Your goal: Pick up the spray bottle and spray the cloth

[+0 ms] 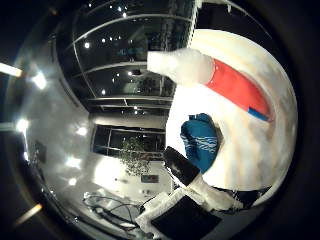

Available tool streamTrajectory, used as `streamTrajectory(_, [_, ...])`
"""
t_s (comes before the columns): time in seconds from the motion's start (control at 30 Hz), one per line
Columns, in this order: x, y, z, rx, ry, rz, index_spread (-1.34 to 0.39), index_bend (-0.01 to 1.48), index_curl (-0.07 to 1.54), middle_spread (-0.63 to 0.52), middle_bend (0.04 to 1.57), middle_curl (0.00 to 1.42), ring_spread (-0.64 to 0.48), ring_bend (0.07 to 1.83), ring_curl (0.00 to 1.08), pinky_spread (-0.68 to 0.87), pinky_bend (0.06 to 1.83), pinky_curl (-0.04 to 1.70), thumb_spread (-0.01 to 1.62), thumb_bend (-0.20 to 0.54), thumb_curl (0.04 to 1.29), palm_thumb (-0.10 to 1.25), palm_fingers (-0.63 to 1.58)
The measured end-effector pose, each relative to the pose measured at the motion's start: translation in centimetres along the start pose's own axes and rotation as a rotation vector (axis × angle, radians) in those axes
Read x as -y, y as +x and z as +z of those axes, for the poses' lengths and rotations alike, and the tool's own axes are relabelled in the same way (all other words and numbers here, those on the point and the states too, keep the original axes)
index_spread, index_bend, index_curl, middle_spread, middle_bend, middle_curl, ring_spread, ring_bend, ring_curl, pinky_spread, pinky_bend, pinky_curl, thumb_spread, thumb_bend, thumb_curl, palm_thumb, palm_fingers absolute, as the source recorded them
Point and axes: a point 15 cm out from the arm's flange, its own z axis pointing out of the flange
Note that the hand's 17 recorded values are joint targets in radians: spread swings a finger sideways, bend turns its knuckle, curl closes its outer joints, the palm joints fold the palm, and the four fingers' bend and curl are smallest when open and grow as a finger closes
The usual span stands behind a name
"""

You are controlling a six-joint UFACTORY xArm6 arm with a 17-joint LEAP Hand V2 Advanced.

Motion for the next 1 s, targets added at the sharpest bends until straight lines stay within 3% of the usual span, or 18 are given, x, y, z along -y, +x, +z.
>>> streamTrajectory(1.0, [4.7,-0.1,8.2,0.091,0.037,0.078,-0.12,0.17,0.31,0.07,0.37,0.40,0.13,0.61,0.28,0.26,0.38,0.26,1.04,-0.017,0.36,0.73,0.40])
